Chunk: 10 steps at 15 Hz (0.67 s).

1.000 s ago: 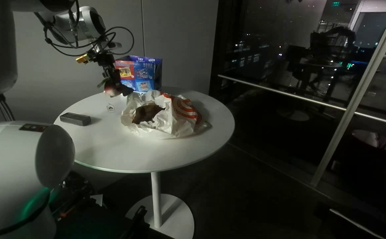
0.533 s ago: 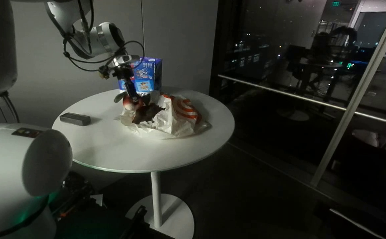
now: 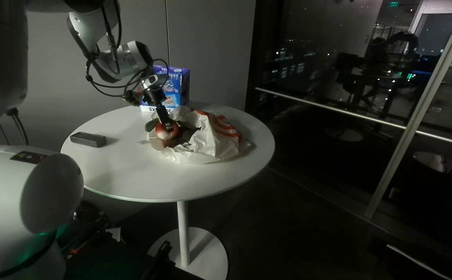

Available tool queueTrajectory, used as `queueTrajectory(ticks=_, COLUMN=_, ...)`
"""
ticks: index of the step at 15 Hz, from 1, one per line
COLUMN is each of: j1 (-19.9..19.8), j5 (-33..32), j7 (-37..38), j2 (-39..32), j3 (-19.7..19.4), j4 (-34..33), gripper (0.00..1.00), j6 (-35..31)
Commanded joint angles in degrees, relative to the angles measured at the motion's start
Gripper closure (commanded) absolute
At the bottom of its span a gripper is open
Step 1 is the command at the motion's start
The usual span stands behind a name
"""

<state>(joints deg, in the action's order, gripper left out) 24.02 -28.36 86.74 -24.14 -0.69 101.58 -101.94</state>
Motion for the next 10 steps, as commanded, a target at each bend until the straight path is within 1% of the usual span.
queueTrajectory(ticks=1, j1=1.41, j5=-8.82, j7=8.42, j2=-2.39, j3=0.66, j4=-2.86, gripper=0.88, j6=0.84)
queueTrajectory(ticks=2, j1=1.7, j5=-10.9, j7=10.33, j2=-2.96, j3=1.01, j4=-3.36, gripper=0.88, j6=1.1)
queueTrajectory(ticks=3, j1=1.78, j5=-12.23, j7=11.92, j2=-3.72, j3=1.45, j4=-3.94, gripper=0.57, j6=1.37)
queueTrajectory(ticks=4, j1=1.71, j5=-13.07, j7=12.82, j2=-4.33, j3=2.0, j4=-4.4, gripper=0.54, j6=1.58)
queueTrajectory(ticks=5, j1=1.65, j5=-13.98, j7=13.33, j2=-4.74, j3=2.5, j4=-4.52, gripper=0.49, j6=1.34)
queueTrajectory(ticks=10, j1=1.82, j5=-17.33, j7=15.17, j2=-4.69, j3=4.26, j4=-3.98, gripper=0.12, j6=1.68)
